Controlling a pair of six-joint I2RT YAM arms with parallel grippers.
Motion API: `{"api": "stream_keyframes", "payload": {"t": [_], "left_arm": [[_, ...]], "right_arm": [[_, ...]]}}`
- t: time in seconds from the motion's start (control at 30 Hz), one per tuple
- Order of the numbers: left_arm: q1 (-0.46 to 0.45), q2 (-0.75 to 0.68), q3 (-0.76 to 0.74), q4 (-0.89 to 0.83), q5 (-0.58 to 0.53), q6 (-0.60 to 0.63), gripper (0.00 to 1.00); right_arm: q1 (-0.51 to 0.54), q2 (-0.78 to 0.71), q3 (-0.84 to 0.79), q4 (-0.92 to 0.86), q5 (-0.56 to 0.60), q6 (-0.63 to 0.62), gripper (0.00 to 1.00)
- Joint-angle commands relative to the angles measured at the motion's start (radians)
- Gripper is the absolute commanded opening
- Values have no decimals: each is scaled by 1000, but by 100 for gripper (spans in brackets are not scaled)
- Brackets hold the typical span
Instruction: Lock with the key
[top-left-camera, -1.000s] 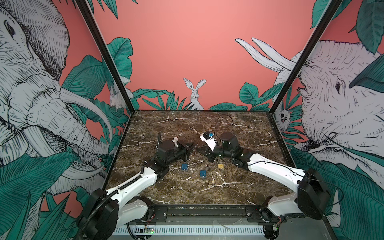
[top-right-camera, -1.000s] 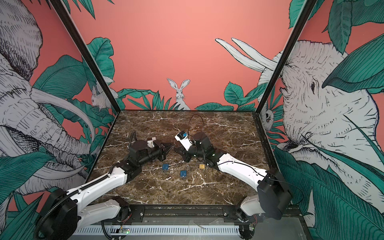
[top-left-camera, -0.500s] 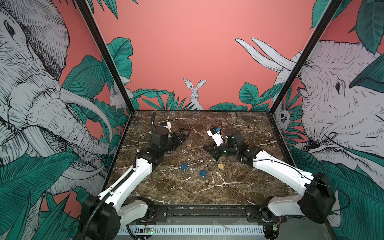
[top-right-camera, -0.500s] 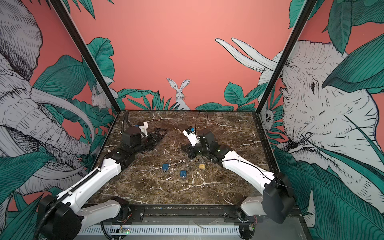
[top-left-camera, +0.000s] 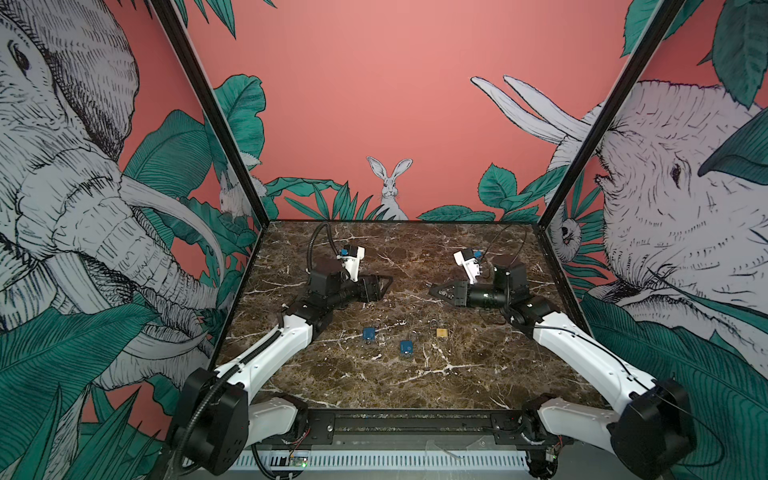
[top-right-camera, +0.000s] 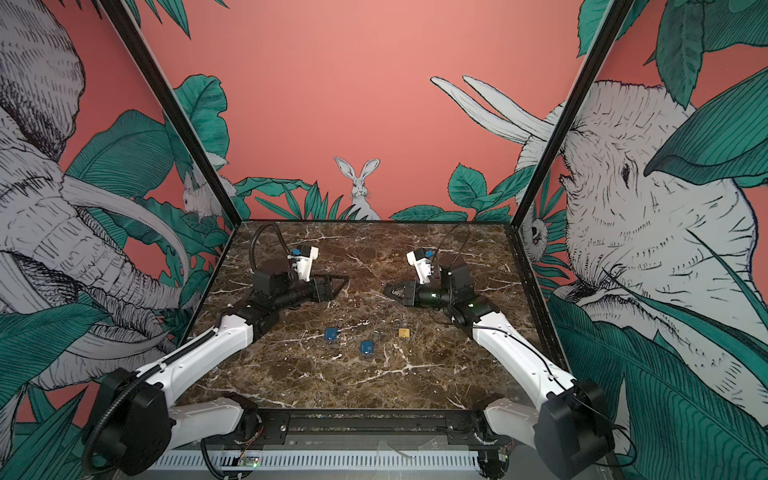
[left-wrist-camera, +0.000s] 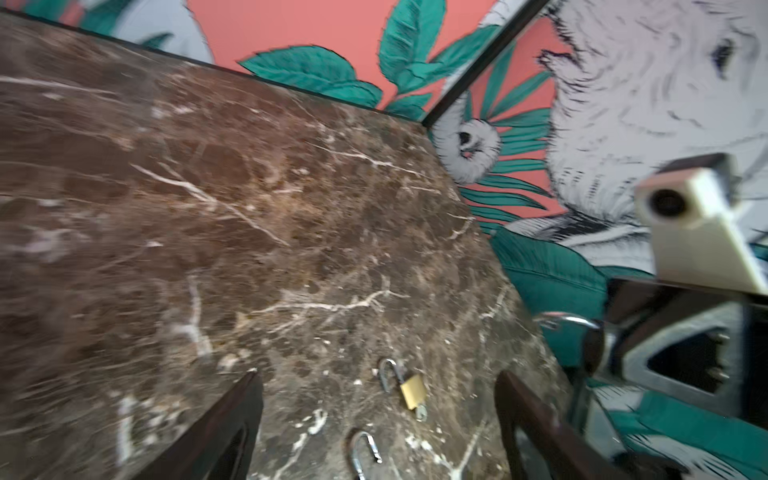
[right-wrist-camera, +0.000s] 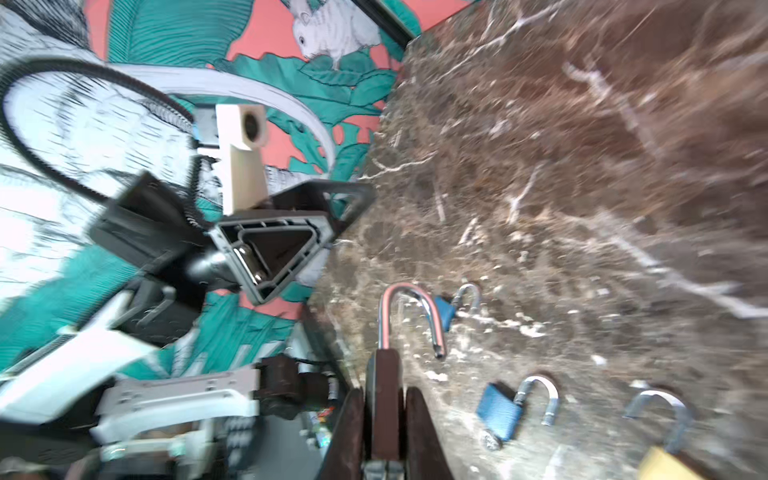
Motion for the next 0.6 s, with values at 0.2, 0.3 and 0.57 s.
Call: {"api": "stream_keyframes", "payload": {"t": [0.2,0.3,0.57], "left_arm": [[6,28,-17,354,292,-100,86],[5,48,-12,393,324,-136,84],[-6,59,-25,482,346,-201,80]], "right_arm": [[0,57,-27,285,-208,203,0],[2,71,-24,301,-227,216,0],[27,98,16,341,-234,237,0]]}}
